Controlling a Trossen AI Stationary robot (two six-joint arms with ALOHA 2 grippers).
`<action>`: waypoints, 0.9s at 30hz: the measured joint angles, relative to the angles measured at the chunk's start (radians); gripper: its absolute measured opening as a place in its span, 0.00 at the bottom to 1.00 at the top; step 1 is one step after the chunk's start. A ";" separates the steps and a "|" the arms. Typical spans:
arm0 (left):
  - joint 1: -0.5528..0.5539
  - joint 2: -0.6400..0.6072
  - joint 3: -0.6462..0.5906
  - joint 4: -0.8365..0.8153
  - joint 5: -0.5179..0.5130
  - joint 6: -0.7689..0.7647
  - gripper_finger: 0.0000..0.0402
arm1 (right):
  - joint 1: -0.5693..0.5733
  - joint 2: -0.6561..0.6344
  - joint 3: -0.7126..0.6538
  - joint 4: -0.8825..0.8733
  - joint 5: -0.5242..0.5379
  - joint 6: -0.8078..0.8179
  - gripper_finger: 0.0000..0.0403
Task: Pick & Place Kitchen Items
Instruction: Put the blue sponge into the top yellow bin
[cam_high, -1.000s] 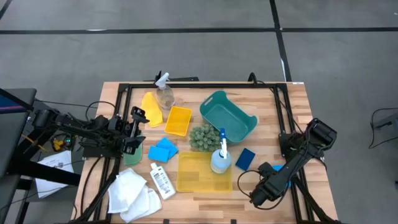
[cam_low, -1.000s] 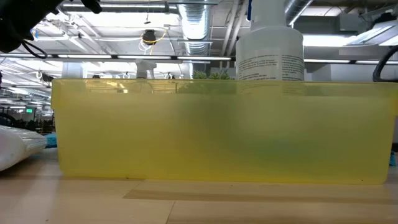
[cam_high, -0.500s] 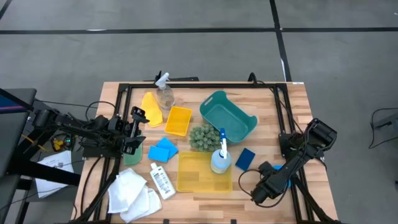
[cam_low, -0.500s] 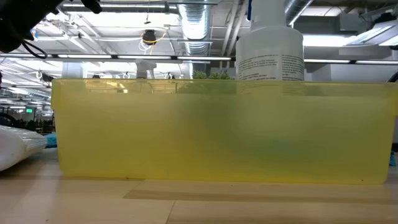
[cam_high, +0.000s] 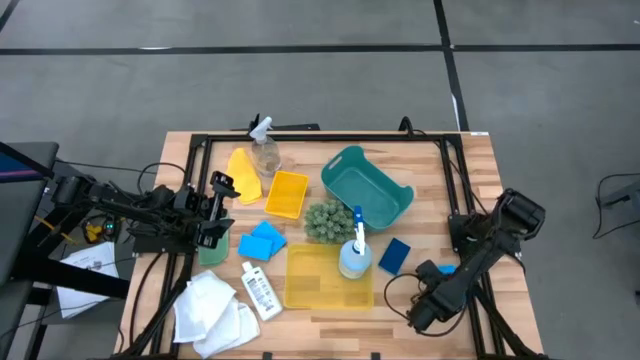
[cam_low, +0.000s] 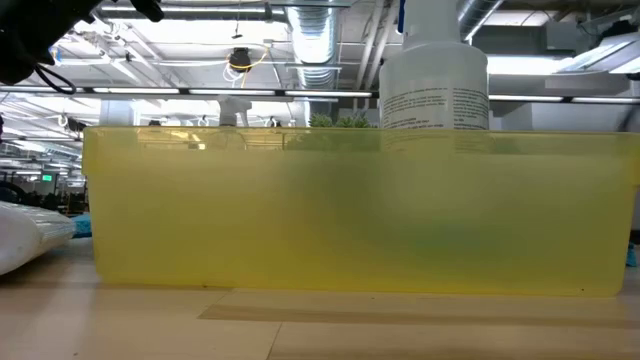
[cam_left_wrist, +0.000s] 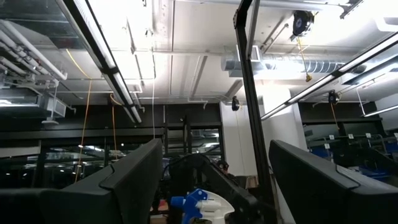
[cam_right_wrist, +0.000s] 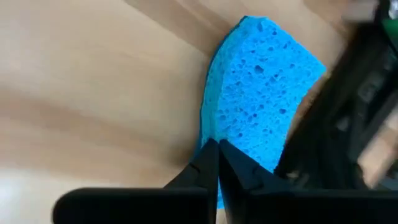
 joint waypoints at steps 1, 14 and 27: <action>0.000 0.000 0.000 0.000 0.000 0.000 0.72 | 0.004 -0.022 0.010 0.004 0.042 0.019 0.00; 0.000 0.000 0.000 -0.001 0.005 -0.002 0.72 | 0.231 -0.301 -0.093 0.173 0.746 0.429 0.00; 0.000 0.000 0.000 0.000 0.003 -0.001 0.72 | 0.227 -0.300 -0.249 0.525 0.997 0.381 0.00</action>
